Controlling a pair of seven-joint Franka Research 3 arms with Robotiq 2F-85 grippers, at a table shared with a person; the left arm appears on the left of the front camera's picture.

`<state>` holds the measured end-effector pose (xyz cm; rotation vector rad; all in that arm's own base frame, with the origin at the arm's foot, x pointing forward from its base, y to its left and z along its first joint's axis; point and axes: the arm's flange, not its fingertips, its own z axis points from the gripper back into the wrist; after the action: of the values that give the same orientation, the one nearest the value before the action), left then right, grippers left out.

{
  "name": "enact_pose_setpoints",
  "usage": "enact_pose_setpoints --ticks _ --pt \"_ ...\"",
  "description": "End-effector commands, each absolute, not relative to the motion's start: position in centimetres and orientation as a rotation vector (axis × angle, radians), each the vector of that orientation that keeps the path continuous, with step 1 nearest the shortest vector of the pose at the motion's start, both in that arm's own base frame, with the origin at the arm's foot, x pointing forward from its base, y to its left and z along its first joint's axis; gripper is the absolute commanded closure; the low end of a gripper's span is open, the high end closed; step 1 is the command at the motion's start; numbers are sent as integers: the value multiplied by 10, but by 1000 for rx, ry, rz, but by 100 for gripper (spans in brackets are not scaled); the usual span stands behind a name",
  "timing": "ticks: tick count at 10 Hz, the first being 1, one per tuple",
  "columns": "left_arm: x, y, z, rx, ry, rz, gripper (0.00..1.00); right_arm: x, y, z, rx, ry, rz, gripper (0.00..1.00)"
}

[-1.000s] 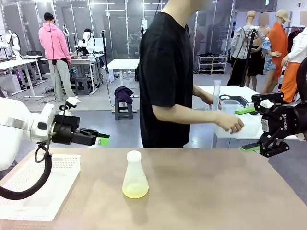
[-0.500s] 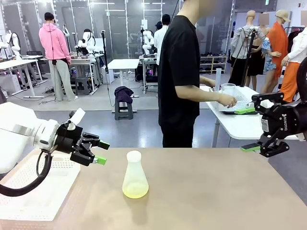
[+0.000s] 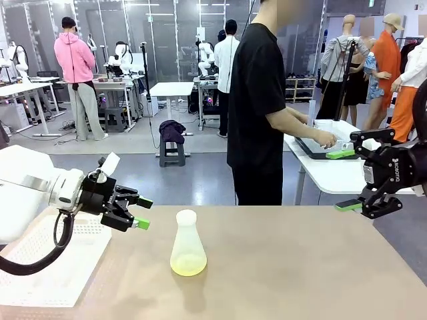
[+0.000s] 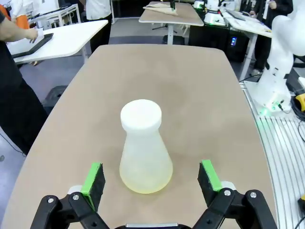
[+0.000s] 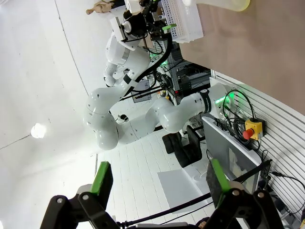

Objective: Prepare the solutions needed for the experiment.
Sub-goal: When the human places the Big flask in the center of the table, pick up the Big flask and place it in the left Organizing basket.

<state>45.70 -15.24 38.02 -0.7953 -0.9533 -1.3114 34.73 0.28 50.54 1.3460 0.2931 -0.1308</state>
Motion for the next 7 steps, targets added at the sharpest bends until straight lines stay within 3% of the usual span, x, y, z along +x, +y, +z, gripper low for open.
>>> enact_pose_setpoints --ticks 1,7 --pt "456 -151 382 -811 -962 -1350 0 347 3 507 1365 291 -130 0" --pt "479 -181 355 -1023 -1062 -1349 0 347 3 507 1365 291 -130 0"
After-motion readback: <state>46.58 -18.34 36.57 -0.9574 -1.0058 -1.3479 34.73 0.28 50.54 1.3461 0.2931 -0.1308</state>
